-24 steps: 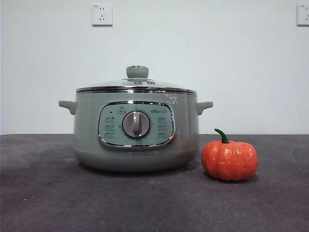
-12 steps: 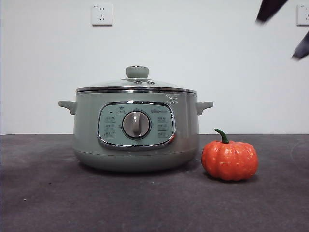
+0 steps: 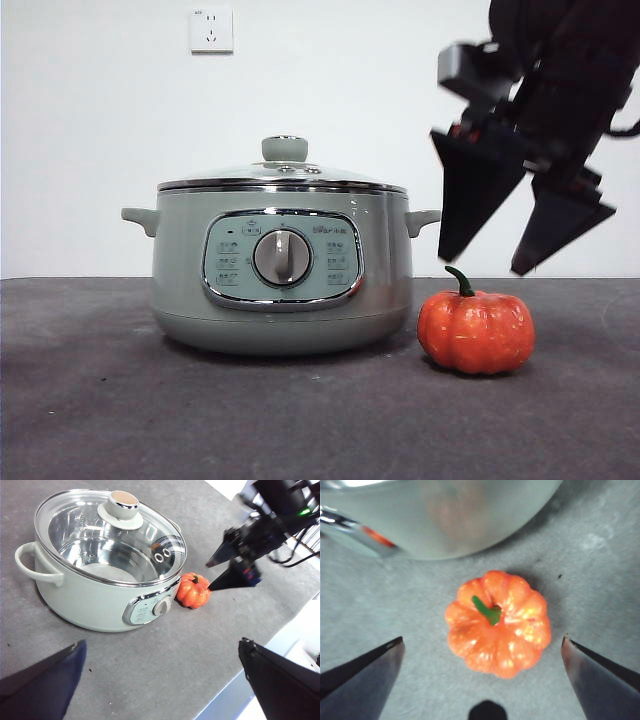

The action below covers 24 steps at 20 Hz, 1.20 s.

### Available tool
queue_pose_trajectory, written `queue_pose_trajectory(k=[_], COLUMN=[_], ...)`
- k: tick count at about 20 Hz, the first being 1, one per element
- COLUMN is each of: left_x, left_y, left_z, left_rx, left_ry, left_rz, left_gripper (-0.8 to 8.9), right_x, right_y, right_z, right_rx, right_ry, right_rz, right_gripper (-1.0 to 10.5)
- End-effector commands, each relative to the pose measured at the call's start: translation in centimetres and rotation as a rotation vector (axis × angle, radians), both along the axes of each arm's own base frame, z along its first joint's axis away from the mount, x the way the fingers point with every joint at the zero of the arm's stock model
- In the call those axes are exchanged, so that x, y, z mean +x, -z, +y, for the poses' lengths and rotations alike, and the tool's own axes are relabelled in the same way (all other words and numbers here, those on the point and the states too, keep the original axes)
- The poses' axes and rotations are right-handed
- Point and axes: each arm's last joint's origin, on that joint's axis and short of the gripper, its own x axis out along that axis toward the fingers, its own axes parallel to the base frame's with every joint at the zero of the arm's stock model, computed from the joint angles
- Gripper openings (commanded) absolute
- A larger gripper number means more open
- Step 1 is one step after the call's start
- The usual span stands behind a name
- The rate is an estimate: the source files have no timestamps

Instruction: Pick up the pumpkin,open the lid,put the pumpkin in the pot,close the lid

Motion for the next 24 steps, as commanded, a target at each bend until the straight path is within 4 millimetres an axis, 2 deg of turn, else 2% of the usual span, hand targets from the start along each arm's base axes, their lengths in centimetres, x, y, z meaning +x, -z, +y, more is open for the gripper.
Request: queue_pose_trajectory(k=[1,7,11,12,13,15,17,20,22,24], left_x=[0.0,0.0,0.0,0.0,0.0,0.0,0.0,0.0,0.1,0.4], left_y=[-0.1,-0.1,-0.1,-0.1,-0.1,-0.1,-0.1,-0.1,-0.3,-0.5], left_z=[0.0,0.0,0.0,0.0,0.0,0.0,0.0,0.0,0.0,0.0], left_rx=[0.004,0.004,0.004,0.005,0.005,0.005,0.005,0.006,0.001,-0.020], left_ry=[0.007,0.007,0.006,0.006,0.006,0.005,0.005,0.004,-0.001,-0.015], left_rz=[-0.014,-0.014,-0.014,-0.014,-0.014,-0.014,-0.015,-0.015,-0.029,-0.035], left_gripper=[7.59,7.59,7.59,7.59,7.59,7.59,7.59,7.54,7.54,7.54], right_x=[0.8,2.3,2.6,2.7,2.7,2.5,2.4,2.1,1.5,0.4], right_y=[1.6,4.3,5.0,5.0,5.0,5.1,5.1,4.5,2.9,0.3], right_z=[0.4,0.9,1.0,1.1,1.1,1.0,0.9,0.8,0.5,0.0], right_rx=[-0.023,-0.067,-0.076,-0.073,-0.073,-0.071,-0.075,-0.071,-0.048,-0.013], right_ry=[-0.016,-0.002,0.004,0.004,0.005,0.021,0.035,0.059,0.081,0.096], right_rz=[0.021,0.038,0.046,0.039,0.039,0.059,0.080,0.089,0.061,0.004], right_gripper=[6.9,6.9,6.8,6.0,4.6,0.3,-0.1,-0.1,-0.1,-0.1])
